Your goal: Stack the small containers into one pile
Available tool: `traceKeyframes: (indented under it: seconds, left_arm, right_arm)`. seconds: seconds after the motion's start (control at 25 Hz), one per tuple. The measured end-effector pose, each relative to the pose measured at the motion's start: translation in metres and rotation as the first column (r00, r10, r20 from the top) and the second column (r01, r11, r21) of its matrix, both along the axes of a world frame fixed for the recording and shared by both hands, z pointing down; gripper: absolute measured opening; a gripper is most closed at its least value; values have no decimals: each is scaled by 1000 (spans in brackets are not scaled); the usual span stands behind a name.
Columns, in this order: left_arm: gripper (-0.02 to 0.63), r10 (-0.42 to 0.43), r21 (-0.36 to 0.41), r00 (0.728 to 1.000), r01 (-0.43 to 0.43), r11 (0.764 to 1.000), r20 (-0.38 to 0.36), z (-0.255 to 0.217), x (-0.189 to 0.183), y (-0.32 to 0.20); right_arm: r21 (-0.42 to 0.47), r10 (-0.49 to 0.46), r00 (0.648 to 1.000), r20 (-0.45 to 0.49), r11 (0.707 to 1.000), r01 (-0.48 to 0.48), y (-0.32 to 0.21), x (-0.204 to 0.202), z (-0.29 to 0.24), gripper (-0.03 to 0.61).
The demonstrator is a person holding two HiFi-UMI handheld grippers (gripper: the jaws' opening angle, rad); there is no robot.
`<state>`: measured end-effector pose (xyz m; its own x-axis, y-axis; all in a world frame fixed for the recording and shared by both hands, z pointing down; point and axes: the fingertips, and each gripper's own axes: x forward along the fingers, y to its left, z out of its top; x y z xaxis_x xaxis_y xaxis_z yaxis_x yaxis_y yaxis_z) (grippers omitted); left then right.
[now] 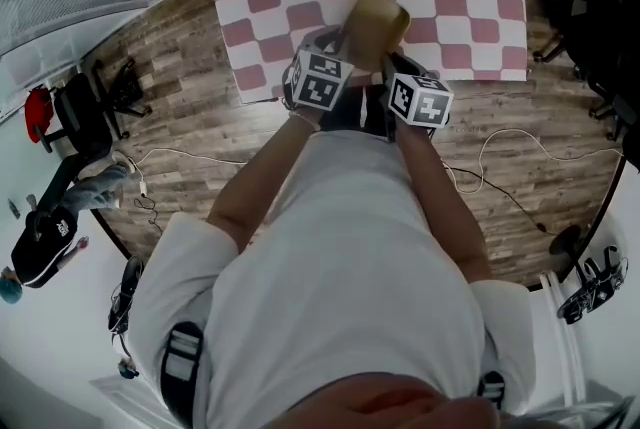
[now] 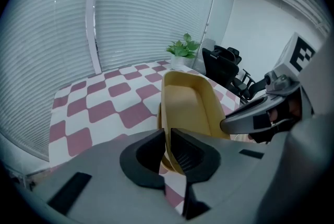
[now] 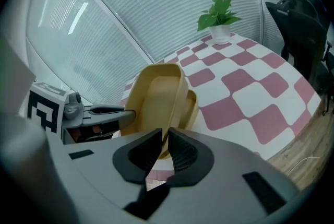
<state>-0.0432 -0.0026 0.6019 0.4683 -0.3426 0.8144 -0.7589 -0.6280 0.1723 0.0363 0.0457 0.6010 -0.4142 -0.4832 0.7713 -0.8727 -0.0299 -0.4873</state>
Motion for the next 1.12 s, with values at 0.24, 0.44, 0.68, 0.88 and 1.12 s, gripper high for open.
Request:
traceKeyframes:
  seconds: [0.24, 0.44, 0.68, 0.88, 1.12]
  left_arm:
    - [57, 31, -27, 999, -30, 999, 28, 19, 1, 2]
    - [58, 37, -35, 999, -36, 999, 35, 25, 0, 0]
    - [58, 30, 1, 999, -30, 1000, 23, 12, -7, -3]
    - [52, 4, 60, 1000, -4, 998, 5, -3, -12, -5]
    - [40, 16, 49, 1000, -16, 999, 8, 12, -5, -3]
  right_arm:
    - [-41, 21, 1000, 13, 999, -20, 2, 1, 15, 57]
    - [-44, 23, 1000, 9, 999, -23, 0, 1, 19, 58]
    - [-2, 40, 999, -26, 999, -41, -1, 13, 15, 97]
    - [97, 35, 996, -83, 995, -27, -14, 25, -5, 57]
    - [141, -20, 993, -113, 989, 36, -19, 15, 7, 41]
